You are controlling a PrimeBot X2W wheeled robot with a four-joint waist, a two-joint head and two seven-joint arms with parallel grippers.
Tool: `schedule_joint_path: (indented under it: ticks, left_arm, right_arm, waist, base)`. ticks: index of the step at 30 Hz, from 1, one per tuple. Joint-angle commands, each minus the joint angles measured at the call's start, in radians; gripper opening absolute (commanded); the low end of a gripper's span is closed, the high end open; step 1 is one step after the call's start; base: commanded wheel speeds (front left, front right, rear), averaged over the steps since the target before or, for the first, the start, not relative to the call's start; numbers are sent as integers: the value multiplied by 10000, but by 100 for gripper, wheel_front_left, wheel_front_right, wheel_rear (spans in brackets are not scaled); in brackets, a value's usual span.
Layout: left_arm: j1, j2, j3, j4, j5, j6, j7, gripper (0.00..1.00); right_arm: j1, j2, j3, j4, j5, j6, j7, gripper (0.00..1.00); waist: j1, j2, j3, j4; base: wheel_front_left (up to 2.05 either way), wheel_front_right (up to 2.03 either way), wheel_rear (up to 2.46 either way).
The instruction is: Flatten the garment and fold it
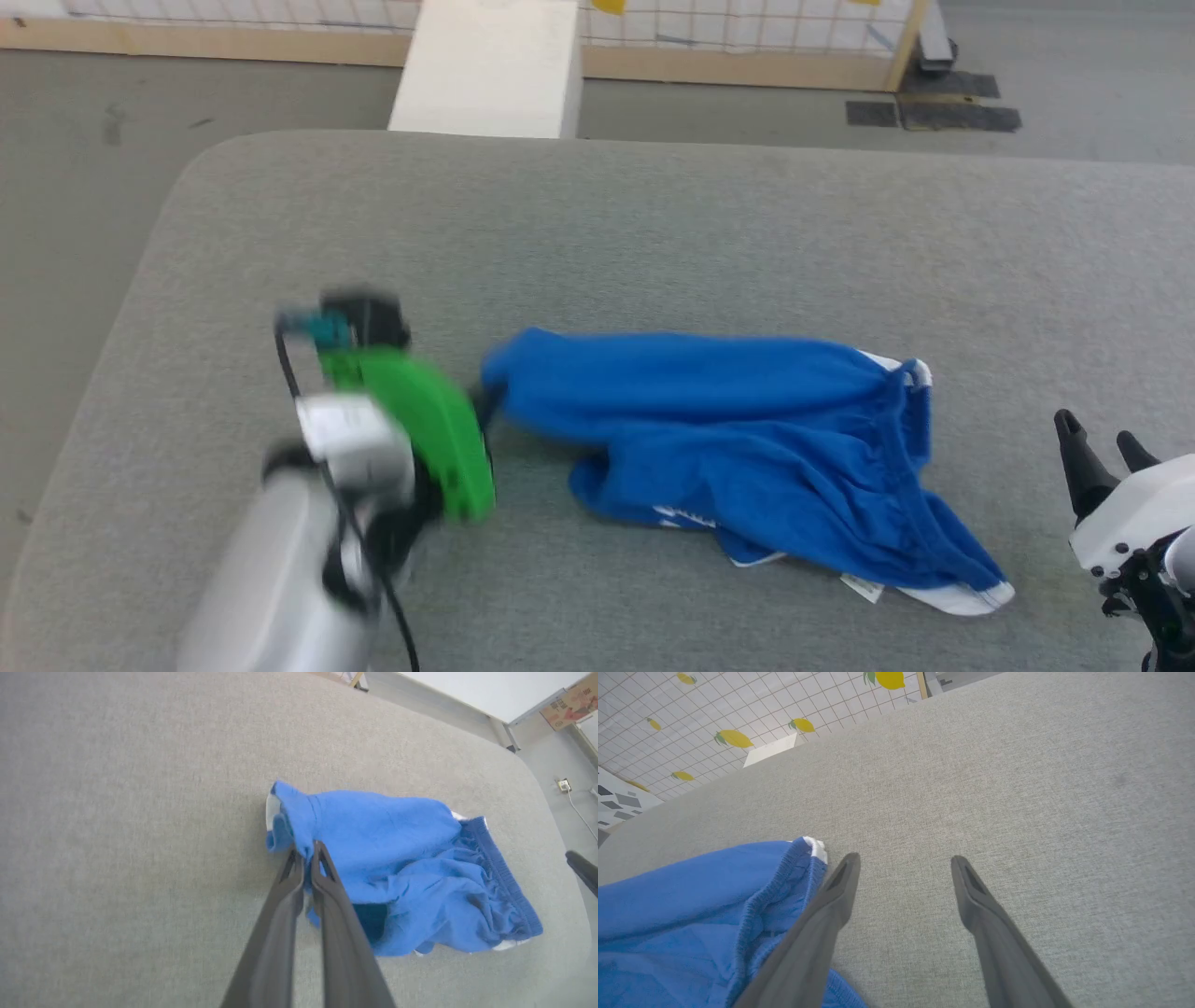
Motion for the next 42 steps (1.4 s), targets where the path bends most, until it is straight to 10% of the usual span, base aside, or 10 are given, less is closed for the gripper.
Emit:
schedule_joint_path:
  ticks: [1, 12, 13, 14, 27, 36, 42]
  left_arm:
    - [731, 45, -107, -247, -193, 78, 229, 0]
    - [3244, -50, -771, -379, -794, 393, 1035, 0]
    - [3258, -64, -741, -373, -807, 392, 973, 18]
    - [3262, -83, -662, -411, -846, 401, 881, 100]
    - [1868, 587, 751, -1673, 61, 121, -1420, 100]
    - [-653, 737, -994, 922, 1170, -1004, -321, 100]
    - [-1700, 806, -1744, 2694, 1881, -1005, 632, 100]
  right_arm:
    - [163, 7, -17, 21, -46, -15, 4, 100]
    - [96, 7, 63, 83, -92, -15, 80, 100]
    - [102, 7, 73, 99, -87, -15, 76, 100]
    - [105, 7, 82, 114, -80, -15, 72, 100]
    - [51, 7, 145, 277, 40, -15, -85, 100]
    - [-208, 7, 229, 266, 22, -15, -70, 100]
    - [-329, 7, 238, 232, -2, -15, -74, 100]
  waist:
    - [-1, 0, -161, 314]
    - [-1, 0, -139, 476]
    - [-1, 0, -144, 461]
    - [-1, 0, -148, 438]
    - [-1, 0, -33, 100]
    - [-1, 0, 509, -240]
    - [-1, 0, 861, -494]
  base:
    - [0, 0, 0]
    - [0, 0, 0]
    - [0, 0, 0]
    - [0, 0, 0]
    - [0, 0, 0]
    - [0, 0, 0]
    - [0, 0, 0]
